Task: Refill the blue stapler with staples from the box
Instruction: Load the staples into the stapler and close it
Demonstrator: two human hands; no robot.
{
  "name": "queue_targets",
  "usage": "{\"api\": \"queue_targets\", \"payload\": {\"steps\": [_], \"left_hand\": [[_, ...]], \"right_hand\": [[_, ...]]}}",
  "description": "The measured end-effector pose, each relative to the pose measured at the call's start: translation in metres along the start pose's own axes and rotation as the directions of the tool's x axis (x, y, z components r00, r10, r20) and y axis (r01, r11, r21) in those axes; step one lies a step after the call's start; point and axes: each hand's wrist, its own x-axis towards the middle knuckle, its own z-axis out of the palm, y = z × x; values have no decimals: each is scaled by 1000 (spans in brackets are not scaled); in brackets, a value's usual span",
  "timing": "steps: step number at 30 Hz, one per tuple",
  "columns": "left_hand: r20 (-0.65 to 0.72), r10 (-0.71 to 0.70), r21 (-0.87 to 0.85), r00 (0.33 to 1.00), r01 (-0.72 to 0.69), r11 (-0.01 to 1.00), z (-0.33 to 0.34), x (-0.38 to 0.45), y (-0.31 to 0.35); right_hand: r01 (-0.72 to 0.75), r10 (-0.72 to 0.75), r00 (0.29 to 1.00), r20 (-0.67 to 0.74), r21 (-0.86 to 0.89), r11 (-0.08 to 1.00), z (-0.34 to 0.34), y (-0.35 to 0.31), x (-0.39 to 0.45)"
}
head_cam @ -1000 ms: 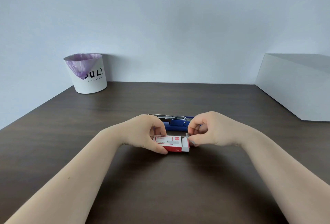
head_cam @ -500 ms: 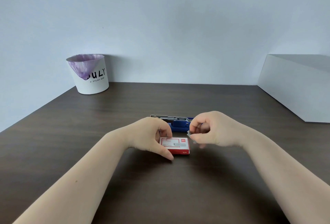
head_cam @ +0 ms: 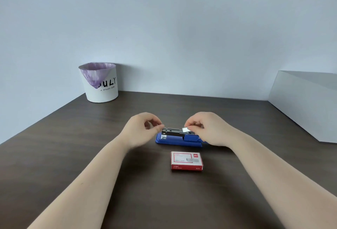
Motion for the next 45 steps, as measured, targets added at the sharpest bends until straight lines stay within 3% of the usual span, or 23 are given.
{"api": "queue_targets", "payload": {"steps": [2,4,7,9,13,17,21,26,33,45], "left_hand": [[45,0,-16,999,1,1000,4,0,-6],[58,-2,-40,998,4,999,7,1,-10],[22,-27,-133,999,29,991,6,5,-11],[19,-47,-178,999,50,983,5,5,-11],[45,-57,-191,997,64,979,6,5,-11],[61,-66,-204,996,77,976,7,7,-14],[122,-74,-188,990,96,977,9,8,-17],[223,-41,-129,974,71,989,7,7,-19],[253,18,-60,967,-3,998,7,6,-22],[259,15,-58,966,0,998,8,9,-24]], "right_hand": [[21,-18,999,32,-81,997,5,-4,6],[18,-19,1000,-21,-36,999,6,-9,8],[-49,82,991,-107,284,958,0,-12,10],[-108,173,982,-76,521,846,-4,-12,11],[-165,225,974,4,693,701,-5,-7,13],[-197,230,973,25,613,765,1,0,13],[-150,174,984,-39,343,927,7,-1,14],[-61,66,997,-44,119,991,13,-5,16],[-38,39,998,-50,30,999,19,-5,17],[-14,17,997,-75,47,999,21,-5,20]]}}
